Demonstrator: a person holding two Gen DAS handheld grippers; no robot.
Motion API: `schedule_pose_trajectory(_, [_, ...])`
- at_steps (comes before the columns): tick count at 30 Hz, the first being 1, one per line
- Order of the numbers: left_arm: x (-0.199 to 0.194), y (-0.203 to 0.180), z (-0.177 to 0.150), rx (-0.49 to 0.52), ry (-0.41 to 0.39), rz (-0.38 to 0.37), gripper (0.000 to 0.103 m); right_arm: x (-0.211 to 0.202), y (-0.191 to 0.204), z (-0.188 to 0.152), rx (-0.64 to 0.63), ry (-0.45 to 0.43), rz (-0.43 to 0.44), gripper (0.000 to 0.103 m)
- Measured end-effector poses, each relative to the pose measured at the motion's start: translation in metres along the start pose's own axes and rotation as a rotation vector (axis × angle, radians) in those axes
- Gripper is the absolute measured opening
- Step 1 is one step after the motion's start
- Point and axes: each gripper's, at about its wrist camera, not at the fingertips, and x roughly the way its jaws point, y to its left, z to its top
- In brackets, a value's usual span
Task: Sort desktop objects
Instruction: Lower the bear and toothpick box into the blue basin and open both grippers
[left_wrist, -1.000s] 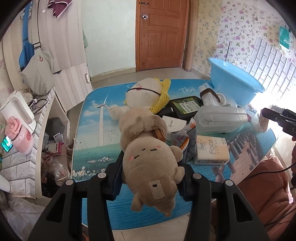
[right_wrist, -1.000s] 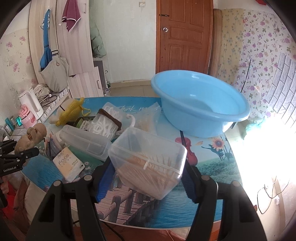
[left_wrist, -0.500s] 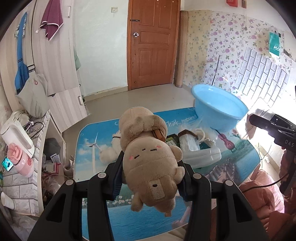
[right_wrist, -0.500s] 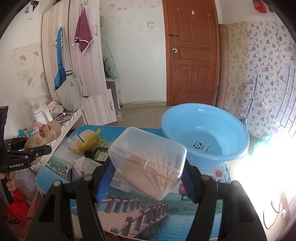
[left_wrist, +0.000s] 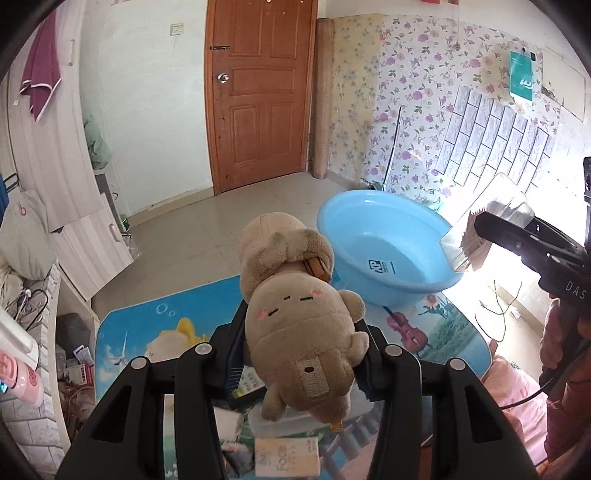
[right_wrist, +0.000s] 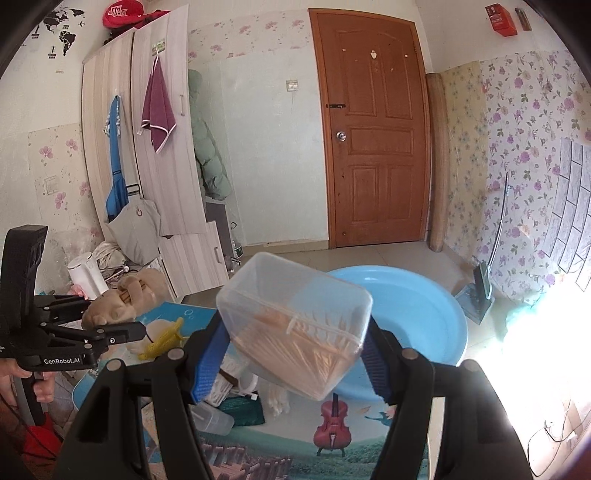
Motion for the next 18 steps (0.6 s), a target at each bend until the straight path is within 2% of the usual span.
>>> schedule_pose_trajectory(8, [0.064,-0.05,0.04,0.081,0.024,-0.098,0.047,0.038,-0.046,0.003,0.061,0.029,-0.04,0.065])
schedule_pose_trajectory(14, [0.099,-0.084,0.045,0.147,0.058,-0.188,0.048,0.059,-0.071,-0.007,0.114,0.08,-0.065,0.065])
schedule_pose_trajectory(18, [0.111,-0.095,0.04,0.18,0.081,-0.216,0.049,0.066,-0.083,-0.015,0.132,0.101,-0.107,0.065])
